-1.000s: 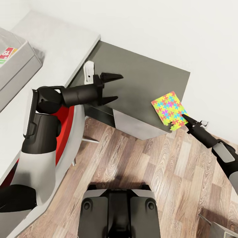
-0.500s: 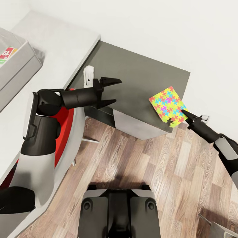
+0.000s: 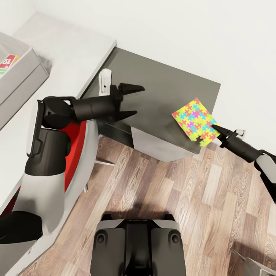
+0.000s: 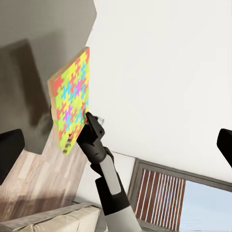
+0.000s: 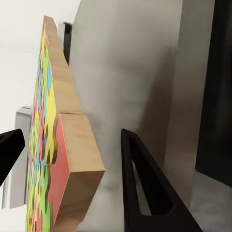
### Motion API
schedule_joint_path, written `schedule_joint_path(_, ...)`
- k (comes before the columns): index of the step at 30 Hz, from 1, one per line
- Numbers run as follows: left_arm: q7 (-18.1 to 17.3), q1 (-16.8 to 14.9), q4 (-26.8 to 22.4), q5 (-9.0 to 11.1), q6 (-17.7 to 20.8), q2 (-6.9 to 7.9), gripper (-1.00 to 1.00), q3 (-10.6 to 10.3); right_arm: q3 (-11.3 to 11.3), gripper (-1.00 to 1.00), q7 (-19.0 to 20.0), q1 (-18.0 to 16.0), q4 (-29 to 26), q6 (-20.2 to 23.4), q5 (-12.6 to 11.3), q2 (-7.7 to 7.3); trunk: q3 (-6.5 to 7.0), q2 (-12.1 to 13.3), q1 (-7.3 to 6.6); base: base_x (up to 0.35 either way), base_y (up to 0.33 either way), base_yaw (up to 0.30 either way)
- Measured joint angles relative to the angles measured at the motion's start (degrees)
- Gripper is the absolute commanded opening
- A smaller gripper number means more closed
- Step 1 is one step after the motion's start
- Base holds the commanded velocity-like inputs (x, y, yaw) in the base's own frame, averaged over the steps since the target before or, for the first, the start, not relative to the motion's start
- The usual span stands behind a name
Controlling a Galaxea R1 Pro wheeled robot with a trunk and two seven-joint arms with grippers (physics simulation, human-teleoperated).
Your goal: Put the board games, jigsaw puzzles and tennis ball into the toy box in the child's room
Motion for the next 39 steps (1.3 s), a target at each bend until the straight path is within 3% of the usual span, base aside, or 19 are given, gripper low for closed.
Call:
schedule_joint_path(4,2.3,-2.3,0.0,0.1,-0.4,-0.42,1.0,-1.7,-0.1,-1.0,-1.0,-0.2,-1.8,1.9,-0.1,-0.52,0.0,0.0,0.0,0.0,0.0,0.0)
schedule_joint_path(7,4.7,-4.3,0.0,0.3,-0.7,-1.55,1.0,-2.9,-0.5,-1.0,-1.6,-0.3,-3.2,3.8,-0.2,-1.83,0.0,0.0,0.0,0.0,0.0,0.0)
schedule_joint_path(12,6.5,-6.1,0.0,0.4,-0.8,-2.62,1.0,-3.6,-0.8,-1.0,-1.9,-0.5,-4.5,5.8,-0.4,-3.79,0.0,0.0,0.0,0.0,0.0,0.0)
schedule_joint_path(16,7.4,-7.4,0.0,0.5,-0.9,-2.49,1.0,-3.5,-1.2,-1.0,-2.1,-0.6,-6.3,7.8,-0.3,-5.05,0.0,0.0,0.0,0.0,0.0,0.0)
schedule_joint_path(19,7.9,-8.1,0.0,0.7,-0.9,-1.55,1.0,-2.3,-2.4,-1.0,-2.6,-0.6,-9.0,12.2,-0.7,-6.81,0.0,0.0,0.0,0.0,0.0,0.0)
schedule_joint_path(23,8.3,-8.5,0.0,0.8,-0.9,-0.96,1.0,-0.8,-3.9,-1.0,-3.6,-0.5,-10.9,15.9,-0.7,-7.8,0.0,0.0,0.0,0.0,0.0,0.0)
schedule_joint_path(26,8.8,-9.4,0.0,0.8,-1.1,-0.5,1.0,0.9,-7.6,-1.0,-5.1,-0.5,-13.4,20.2,-1.2,-8.59,0.01,0.0,0.0,0.0,0.0,0.018)
schedule_joint_path(27,8.8,-9.5,0.0,0.8,-1.1,-0.5,1.0,0.9,-7.6,-1.0,-5.2,-0.5,-13.4,20.2,-0.9,-8.59,0.01,0.0,0.0,0.0,0.0,0.052)
schedule_joint_path(30,9.5,-11.0,0.0,0.9,-1.3,-0.4,1.0,1.8,-10.9,-1.0,-6.1,-0.6,-14.8,22.1,-1.3,-9.03,0.07,0.0,0.0,0.0,0.0,0.108)
schedule_joint_path(39,10.8,-14.5,0.0,1.1,-2.4,-0.37,1.0,2.5,-13.7,-1.0,-7.3,-2.0,-16.1,22.1,-1.2,-9.31,0.33,0.0,0.0,0.0,0.0,0.209)
